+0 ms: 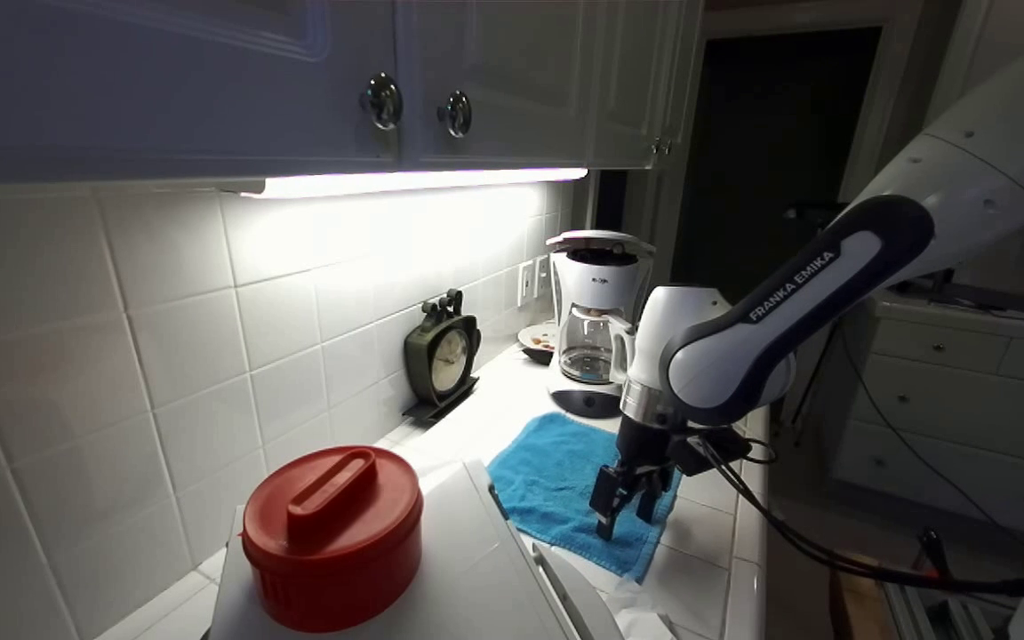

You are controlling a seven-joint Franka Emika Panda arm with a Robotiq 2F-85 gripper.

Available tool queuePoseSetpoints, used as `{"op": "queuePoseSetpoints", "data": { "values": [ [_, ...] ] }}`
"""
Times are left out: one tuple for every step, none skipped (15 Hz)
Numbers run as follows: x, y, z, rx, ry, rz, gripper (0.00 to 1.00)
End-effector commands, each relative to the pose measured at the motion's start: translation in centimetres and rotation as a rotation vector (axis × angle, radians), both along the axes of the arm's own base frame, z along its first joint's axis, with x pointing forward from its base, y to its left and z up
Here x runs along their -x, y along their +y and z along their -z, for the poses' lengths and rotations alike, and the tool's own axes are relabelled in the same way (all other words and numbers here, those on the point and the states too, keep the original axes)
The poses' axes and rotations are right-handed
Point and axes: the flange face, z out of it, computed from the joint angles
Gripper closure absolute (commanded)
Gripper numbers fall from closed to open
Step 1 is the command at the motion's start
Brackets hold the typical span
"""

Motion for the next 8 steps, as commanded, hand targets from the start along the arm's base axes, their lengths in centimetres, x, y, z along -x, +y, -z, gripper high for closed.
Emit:
{"op": "queuePoseSetpoints", "data": {
  "values": [
    [0.9, -1.1, 0.2, 0.037, -0.001, 0.001, 0.00],
    [0.9, -1.3, 0.0, 0.039, -0.003, 0.001, 0.00],
    [0.8, -1.3, -0.3, 0.037, -0.006, -0.002, 0.00],
    [0.7, -1.3, -0.7, 0.034, -0.009, -0.007, 0.00],
    [0.5, -1.0, -1.2, 0.023, -0.013, -0.013, 0.00],
    [0.3, -0.7, -1.6, 0.018, -0.016, -0.016, 0.00],
    [0.0, -0.2, -2.1, 0.010, -0.018, -0.023, 0.00],
    [-0.3, 0.2, -2.5, 0.002, -0.019, -0.035, 0.00]
  ]
}}
